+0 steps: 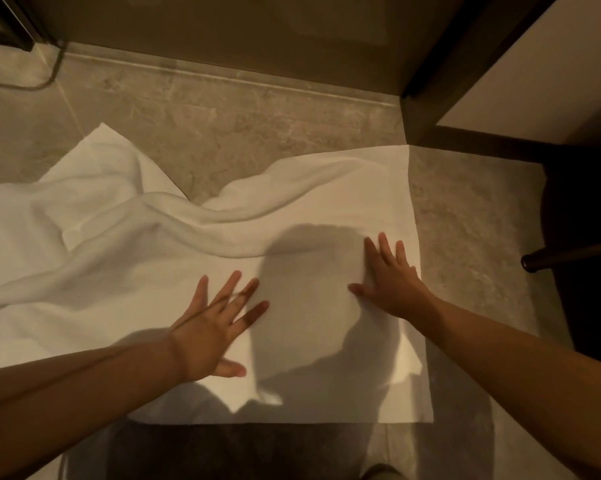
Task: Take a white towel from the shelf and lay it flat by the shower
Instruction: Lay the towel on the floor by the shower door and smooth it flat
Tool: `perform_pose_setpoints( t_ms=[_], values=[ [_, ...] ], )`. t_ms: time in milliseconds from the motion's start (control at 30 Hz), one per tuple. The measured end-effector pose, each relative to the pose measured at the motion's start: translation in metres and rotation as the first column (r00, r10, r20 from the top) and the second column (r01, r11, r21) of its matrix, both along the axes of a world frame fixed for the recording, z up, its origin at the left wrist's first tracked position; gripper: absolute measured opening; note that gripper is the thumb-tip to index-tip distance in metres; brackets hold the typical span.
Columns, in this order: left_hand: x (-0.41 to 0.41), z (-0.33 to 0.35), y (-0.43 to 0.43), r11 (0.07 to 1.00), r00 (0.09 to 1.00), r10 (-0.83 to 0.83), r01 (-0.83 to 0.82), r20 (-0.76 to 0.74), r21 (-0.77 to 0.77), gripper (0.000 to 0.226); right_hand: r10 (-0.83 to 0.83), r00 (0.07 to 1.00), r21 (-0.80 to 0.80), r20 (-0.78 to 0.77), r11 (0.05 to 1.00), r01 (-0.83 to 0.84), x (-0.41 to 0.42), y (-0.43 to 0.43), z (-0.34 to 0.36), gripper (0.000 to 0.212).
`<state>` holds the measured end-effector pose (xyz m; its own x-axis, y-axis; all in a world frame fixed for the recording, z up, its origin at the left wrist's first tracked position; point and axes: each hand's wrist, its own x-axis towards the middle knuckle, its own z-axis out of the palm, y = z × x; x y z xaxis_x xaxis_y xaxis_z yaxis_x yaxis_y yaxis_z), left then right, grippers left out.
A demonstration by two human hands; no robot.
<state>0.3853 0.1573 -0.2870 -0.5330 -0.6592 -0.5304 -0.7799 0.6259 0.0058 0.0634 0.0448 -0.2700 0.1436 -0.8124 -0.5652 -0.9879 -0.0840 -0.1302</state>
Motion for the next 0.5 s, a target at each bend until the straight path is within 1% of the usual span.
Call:
perform_pose_setpoints(
  t_ms=[67, 133, 167, 200, 267, 333, 367, 433, 500],
  values=[
    [-0.008, 0.001, 0.006, 1.0, 1.0, -0.003, 0.003, 0.029, 0.027, 0.094, -0.008, 1.0, 0.017, -0.005, 1.0, 0.008, -0.003, -0.005, 0.003, 0.099],
    [-0.011, 0.007, 0.006, 0.999, 1.0, 0.027, -0.028, 0.01, 0.027, 0.091, -0.007, 1.0, -0.039, -0.013, 0.999, 0.007, 0.005, -0.007, 0.007, 0.097],
    [-0.01, 0.014, 0.0, 0.999, 0.997, 0.047, -0.047, -0.057, -0.007, 0.091, 0.002, 1.0, -0.099, -0.003, 0.995, -0.003, 0.014, -0.009, 0.009, 0.094],
    [-0.007, 0.02, -0.009, 0.996, 0.989, 0.037, -0.048, -0.144, -0.074, 0.09, 0.019, 0.999, -0.166, 0.031, 0.986, -0.014, 0.025, -0.011, 0.012, 0.089],
    [0.001, 0.039, -0.034, 0.969, 0.956, 0.008, -0.081, -0.295, -0.235, 0.078, 0.097, 0.984, -0.283, 0.148, 0.958, -0.052, 0.055, -0.019, 0.02, 0.081],
    [0.016, 0.056, -0.064, 0.92, 0.933, 0.047, -0.18, -0.358, -0.349, 0.067, 0.208, 0.946, -0.359, 0.249, 0.927, -0.109, 0.09, -0.028, 0.028, 0.075],
    [0.024, 0.063, -0.078, 0.897, 0.919, 0.113, -0.258, -0.378, -0.36, 0.065, 0.258, 0.924, -0.381, 0.283, 0.914, -0.139, 0.108, -0.034, 0.032, 0.072],
    [0.046, 0.07, -0.103, 0.824, 0.841, 0.289, -0.461, -0.457, -0.328, 0.064, 0.346, 0.884, -0.404, 0.313, 0.891, -0.206, 0.142, -0.044, 0.037, 0.069],
    [0.074, 0.073, -0.122, 0.735, 0.718, 0.45, -0.635, -0.531, -0.236, 0.059, 0.419, 0.864, -0.414, 0.279, 0.864, -0.285, 0.169, -0.054, 0.039, 0.07]
  ],
)
